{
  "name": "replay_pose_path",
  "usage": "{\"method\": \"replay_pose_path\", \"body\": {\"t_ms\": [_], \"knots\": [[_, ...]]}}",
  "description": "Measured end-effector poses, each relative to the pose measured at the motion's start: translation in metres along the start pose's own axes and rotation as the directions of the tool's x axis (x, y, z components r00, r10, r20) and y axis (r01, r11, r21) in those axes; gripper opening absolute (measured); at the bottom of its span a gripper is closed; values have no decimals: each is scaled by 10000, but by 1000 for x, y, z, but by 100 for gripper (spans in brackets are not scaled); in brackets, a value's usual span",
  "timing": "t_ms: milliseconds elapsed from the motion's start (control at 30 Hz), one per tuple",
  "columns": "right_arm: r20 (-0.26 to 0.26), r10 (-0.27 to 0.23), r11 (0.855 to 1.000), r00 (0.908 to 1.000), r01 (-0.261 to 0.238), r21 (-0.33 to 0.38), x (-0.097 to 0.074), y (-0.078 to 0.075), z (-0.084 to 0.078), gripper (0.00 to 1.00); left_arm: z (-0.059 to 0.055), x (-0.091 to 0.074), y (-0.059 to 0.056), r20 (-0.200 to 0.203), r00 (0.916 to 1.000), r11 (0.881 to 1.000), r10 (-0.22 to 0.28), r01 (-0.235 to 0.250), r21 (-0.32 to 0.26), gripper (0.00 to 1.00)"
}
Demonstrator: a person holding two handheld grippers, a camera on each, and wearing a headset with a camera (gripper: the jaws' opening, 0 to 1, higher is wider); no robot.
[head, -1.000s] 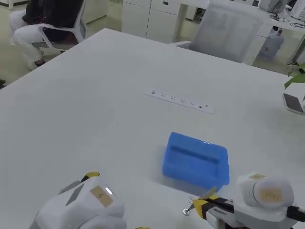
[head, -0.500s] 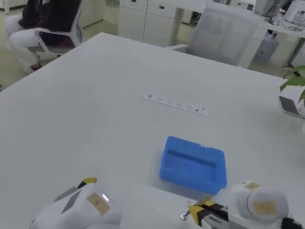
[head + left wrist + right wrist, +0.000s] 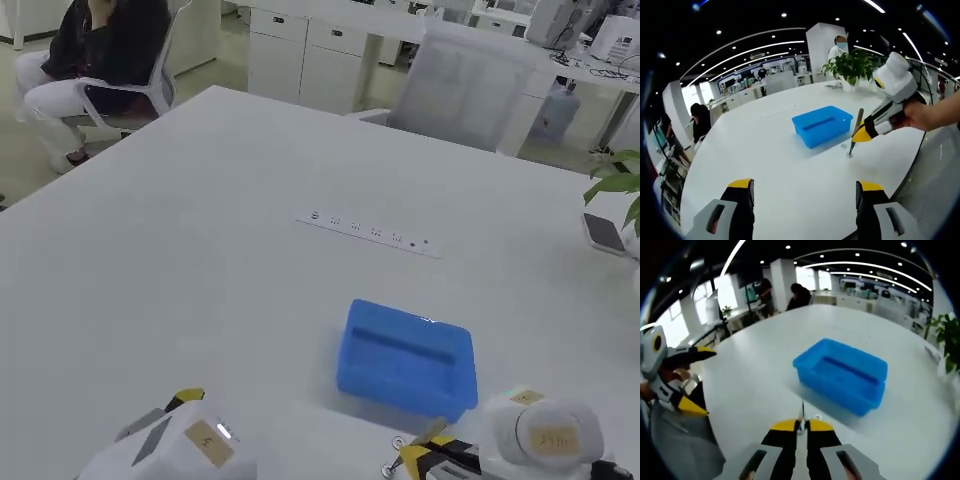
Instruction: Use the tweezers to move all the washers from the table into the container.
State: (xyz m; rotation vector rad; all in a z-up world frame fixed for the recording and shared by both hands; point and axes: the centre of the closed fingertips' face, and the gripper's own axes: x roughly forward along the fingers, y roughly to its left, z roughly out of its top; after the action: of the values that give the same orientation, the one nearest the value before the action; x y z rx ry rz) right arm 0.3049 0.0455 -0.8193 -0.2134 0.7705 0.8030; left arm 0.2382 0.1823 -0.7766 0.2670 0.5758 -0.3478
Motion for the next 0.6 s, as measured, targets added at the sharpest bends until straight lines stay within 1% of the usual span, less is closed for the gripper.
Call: {"method": "replay_pose_path", "body": {"t_ms": [100, 333, 600], "knots": [[58, 65, 10000, 10000, -65, 10, -3, 1, 4, 2, 1, 0, 0, 54, 10000, 10000, -10, 9, 26, 85], [376, 177, 9998, 9991, -180, 77, -10, 4, 21, 2, 1, 0, -1, 43, 10000, 10000, -38, 37, 88, 85], [916, 169, 9998, 9957, -155, -150, -19, -2, 50, 2, 1, 0, -1, 42, 10000, 10000, -46, 46, -4, 85]]}}
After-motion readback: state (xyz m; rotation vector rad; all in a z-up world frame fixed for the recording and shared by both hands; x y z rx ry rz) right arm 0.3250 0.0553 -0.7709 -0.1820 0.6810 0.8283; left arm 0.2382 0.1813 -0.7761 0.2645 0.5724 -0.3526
